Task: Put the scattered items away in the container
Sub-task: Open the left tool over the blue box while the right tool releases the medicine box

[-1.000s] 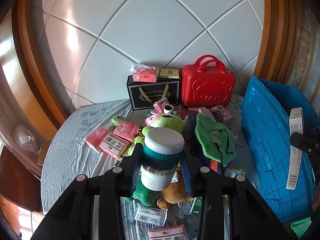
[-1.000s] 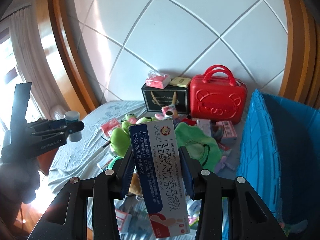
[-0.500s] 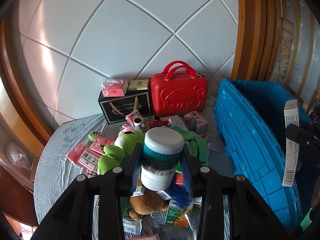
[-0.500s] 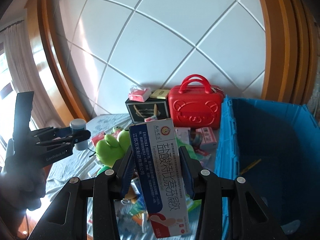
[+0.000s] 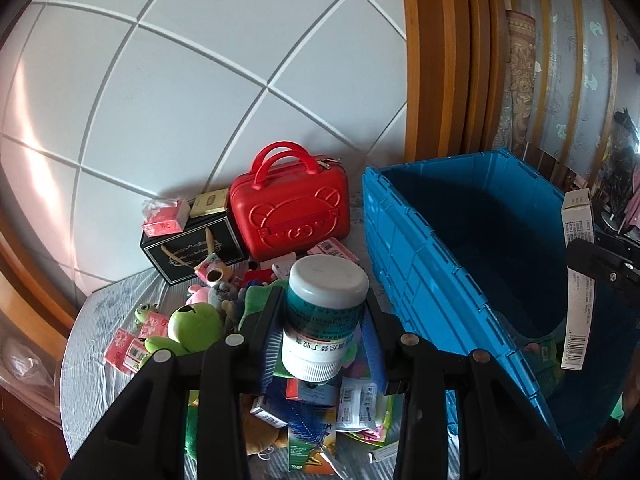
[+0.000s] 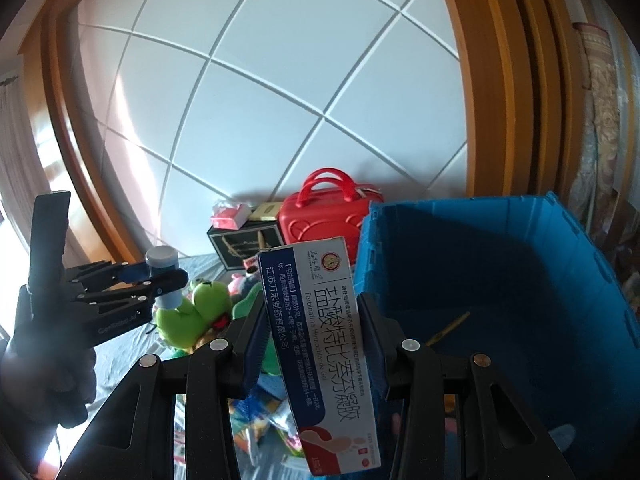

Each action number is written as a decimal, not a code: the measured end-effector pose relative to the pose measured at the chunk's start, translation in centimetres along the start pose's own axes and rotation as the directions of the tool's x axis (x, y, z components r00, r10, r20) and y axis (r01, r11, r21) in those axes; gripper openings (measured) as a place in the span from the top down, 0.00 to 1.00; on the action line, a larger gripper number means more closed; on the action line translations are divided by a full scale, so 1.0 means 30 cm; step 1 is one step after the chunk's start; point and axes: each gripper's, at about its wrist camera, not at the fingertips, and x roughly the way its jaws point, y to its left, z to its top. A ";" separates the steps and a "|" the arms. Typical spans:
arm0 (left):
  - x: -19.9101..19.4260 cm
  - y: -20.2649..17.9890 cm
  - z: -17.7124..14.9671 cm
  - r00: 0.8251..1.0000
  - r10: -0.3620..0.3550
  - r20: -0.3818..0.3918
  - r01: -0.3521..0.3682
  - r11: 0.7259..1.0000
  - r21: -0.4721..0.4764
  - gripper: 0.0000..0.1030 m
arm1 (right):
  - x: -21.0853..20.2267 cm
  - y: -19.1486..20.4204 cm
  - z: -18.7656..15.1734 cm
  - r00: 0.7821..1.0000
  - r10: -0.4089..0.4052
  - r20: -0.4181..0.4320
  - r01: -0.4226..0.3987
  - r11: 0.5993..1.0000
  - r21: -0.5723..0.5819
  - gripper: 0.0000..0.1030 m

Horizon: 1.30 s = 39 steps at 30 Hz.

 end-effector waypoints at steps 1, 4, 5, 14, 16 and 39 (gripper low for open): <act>0.004 -0.021 0.008 1.000 -0.007 0.000 0.007 1.000 0.009 0.65 | -0.007 -0.016 -0.003 1.000 -0.006 0.001 0.006 1.000 0.006 0.59; 0.018 -0.086 0.029 1.000 -0.031 -0.002 0.032 0.999 0.038 0.65 | -0.030 -0.059 -0.014 1.000 -0.027 0.003 0.027 0.999 0.027 0.59; 0.024 -0.109 0.037 0.999 -0.041 -0.003 0.041 0.998 0.047 0.65 | -0.036 -0.075 -0.018 0.999 -0.034 0.003 0.034 0.999 0.035 0.59; 0.053 -0.303 0.105 0.993 -0.115 -0.004 0.114 0.984 0.135 0.65 | -0.084 -0.215 -0.047 0.995 -0.101 0.009 0.099 0.990 0.105 0.59; 0.058 -0.343 0.117 0.991 -0.131 -0.005 0.130 0.979 0.154 0.65 | -0.098 -0.244 -0.055 0.993 -0.115 0.012 0.112 0.987 0.119 0.59; 0.188 -0.828 0.219 0.938 -0.338 -0.077 0.344 0.881 0.326 0.65 | -0.250 -0.596 -0.195 0.940 -0.340 -0.032 0.333 0.888 0.317 0.59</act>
